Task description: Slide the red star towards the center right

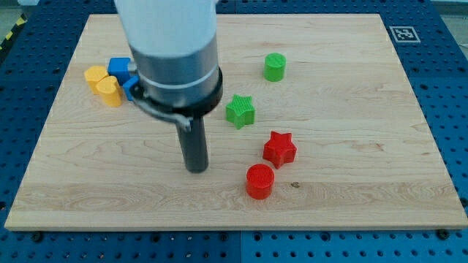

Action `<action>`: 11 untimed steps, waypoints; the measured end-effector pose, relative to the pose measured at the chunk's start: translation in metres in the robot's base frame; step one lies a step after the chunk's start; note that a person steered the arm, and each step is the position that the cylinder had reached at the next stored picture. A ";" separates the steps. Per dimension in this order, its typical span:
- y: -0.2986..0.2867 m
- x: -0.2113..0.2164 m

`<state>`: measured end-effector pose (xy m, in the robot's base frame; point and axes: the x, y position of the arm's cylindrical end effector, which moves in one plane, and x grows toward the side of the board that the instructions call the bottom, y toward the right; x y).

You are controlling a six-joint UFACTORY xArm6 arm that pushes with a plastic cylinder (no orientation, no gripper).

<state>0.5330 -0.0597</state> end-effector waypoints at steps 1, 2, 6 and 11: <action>0.005 0.004; 0.016 0.001; 0.125 0.013; 0.190 -0.016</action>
